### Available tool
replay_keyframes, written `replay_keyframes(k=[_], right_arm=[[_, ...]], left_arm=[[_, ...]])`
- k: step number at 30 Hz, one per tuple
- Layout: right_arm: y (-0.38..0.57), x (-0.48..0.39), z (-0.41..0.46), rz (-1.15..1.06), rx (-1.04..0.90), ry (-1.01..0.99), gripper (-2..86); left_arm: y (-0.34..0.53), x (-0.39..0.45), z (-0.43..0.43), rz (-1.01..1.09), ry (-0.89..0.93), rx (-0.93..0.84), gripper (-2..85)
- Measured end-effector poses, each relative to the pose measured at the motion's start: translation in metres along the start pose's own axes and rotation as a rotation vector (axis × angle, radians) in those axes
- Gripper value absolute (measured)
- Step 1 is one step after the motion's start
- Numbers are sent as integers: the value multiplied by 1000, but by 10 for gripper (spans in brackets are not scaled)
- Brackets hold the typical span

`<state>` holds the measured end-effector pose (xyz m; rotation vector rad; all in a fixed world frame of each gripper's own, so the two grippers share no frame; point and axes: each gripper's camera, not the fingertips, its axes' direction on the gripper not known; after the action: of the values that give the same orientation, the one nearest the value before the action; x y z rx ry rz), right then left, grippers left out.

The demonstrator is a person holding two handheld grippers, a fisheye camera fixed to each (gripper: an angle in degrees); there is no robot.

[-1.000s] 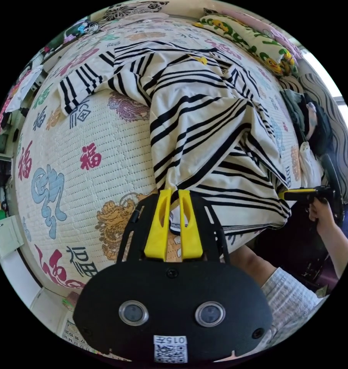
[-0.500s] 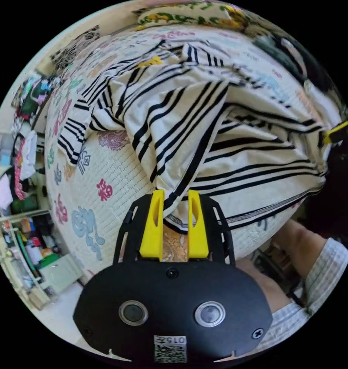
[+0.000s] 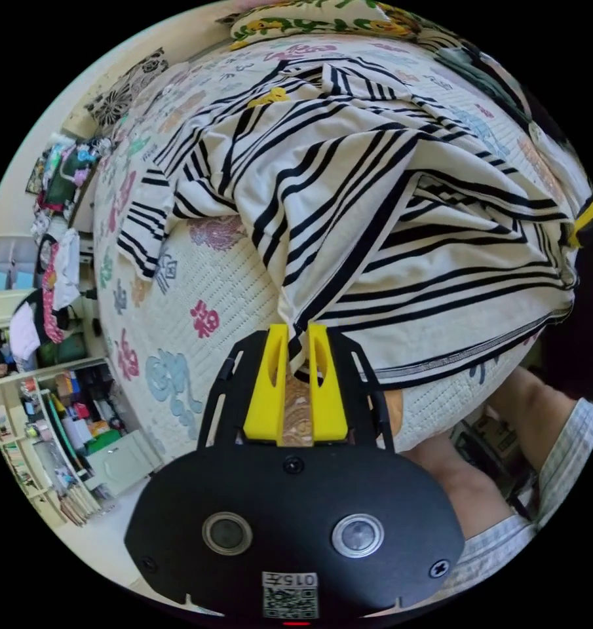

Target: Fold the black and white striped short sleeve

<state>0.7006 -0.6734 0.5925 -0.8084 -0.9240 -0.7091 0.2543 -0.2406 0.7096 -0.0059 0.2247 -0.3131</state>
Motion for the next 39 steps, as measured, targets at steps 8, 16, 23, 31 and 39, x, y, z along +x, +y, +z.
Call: replay_keyframes(k=[8,16,23,31,39], right_arm=[[-6,-50,-1,-11,-48,31,-4],[-7,-101,-4,-43,-75,100,-5],[30,-117,-41,5,3,42,-5],[63,-168,-96,-71,130,20,-6],[-15,-156,-374,-154,631,-27,-6]], left_arm=[[24,64,-48,436,-386,104,13],[51,37,-103,325,-306,162,10],[150,-95,-178,-389,219,85,9],[221,-181,-275,-725,536,173,8],[54,-343,-440,-534,511,620,3]])
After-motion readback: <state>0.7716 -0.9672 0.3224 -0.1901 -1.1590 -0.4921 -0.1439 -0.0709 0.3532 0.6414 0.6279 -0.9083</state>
